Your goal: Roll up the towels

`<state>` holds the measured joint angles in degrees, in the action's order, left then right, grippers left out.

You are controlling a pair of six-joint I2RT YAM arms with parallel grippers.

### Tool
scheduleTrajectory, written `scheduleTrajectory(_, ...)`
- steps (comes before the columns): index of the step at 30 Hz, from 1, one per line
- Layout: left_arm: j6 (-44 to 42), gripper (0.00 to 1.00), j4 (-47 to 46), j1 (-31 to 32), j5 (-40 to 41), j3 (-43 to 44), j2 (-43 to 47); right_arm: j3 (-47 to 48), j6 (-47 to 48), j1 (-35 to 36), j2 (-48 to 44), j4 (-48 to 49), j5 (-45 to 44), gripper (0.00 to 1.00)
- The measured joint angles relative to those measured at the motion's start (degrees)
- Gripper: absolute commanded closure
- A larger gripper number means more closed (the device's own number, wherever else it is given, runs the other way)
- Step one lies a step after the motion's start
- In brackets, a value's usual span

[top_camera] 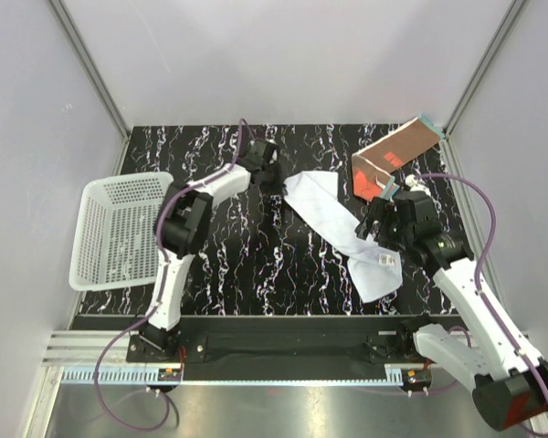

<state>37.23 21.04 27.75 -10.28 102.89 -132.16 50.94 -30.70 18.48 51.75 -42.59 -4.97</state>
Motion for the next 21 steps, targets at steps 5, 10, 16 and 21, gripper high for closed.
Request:
scheduleTrajectory(5, -0.11, 1.00, 0.70, -4.07, 4.28, -19.69, 20.06, -1.05, -0.13, 0.00, 6.32, 1.68, 3.30, 0.00)
scheduleTrajectory(10, -0.52, 1.00, 0.94, -7.48, 9.49, -33.11, 37.68, -3.08, -1.22, 0.00, 13.35, 3.10, 5.86, 0.00)
scheduleTrajectory(16, -1.73, 1.00, 2.67, -7.67, 11.61, -43.04, 44.17, -3.21, -1.90, 0.00, 18.75, 5.60, 6.19, 0.00)
scheduleTrajectory(21, -1.86, 1.00, 3.72, -7.67, 11.52, -45.33, 44.17, 0.98, -1.60, 0.00, 26.12, 8.11, 6.19, 0.00)
